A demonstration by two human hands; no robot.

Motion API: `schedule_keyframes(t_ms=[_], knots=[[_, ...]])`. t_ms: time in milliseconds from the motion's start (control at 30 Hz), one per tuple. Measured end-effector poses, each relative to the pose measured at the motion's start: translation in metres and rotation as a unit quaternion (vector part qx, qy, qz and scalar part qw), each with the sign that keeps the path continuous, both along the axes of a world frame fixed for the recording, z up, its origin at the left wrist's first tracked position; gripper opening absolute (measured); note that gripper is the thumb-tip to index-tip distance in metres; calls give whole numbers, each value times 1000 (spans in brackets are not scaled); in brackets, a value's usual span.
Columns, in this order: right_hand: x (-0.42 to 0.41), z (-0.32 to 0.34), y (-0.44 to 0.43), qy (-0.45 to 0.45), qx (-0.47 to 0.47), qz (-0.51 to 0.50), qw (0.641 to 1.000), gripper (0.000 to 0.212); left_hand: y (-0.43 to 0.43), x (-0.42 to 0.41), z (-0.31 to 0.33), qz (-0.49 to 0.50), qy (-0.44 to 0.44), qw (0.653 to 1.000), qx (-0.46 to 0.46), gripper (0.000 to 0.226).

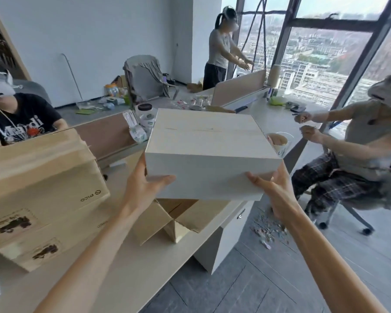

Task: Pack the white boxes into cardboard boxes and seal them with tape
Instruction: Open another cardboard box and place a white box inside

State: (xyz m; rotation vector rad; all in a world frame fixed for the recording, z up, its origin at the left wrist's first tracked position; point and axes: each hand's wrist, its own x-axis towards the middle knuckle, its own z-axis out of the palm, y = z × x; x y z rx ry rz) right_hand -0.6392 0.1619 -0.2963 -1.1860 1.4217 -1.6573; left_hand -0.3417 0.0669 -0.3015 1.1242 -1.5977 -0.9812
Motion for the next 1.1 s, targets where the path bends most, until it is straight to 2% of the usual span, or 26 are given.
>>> schedule_keyframes(t_ms=[200, 367, 467, 600, 700, 800, 933, 1000, 1100], knots=[[-44, 5, -59, 47, 30, -2, 998, 78, -57, -49, -25, -9, 32, 999, 20, 64], [-57, -3, -119, 67, 66, 27, 995, 66, -99, -54, -44, 14, 52, 998, 41, 66], [-52, -12, -156, 73, 82, 67, 992, 63, -106, -44, -53, 57, 48, 995, 60, 64], [-41, -34, -203, 64, 102, 150, 981, 75, -101, -25, -64, 115, 6, 989, 90, 63], [-33, -55, -232, 51, 114, 204, 971, 79, -93, -16, -75, 171, -35, 981, 88, 66], [-35, -71, -249, 37, 117, 258, 958, 74, -81, -21, -84, 220, -59, 970, 88, 68], [-59, -79, -261, -14, 110, 319, 941, 82, -68, -56, -81, 276, -64, 953, 104, 51], [-78, -84, -268, -21, 114, 343, 932, 76, -60, -77, -81, 312, -56, 937, 145, 47], [-97, -101, -277, -13, 136, 370, 919, 71, -50, -98, -88, 357, -52, 912, 194, 66]])
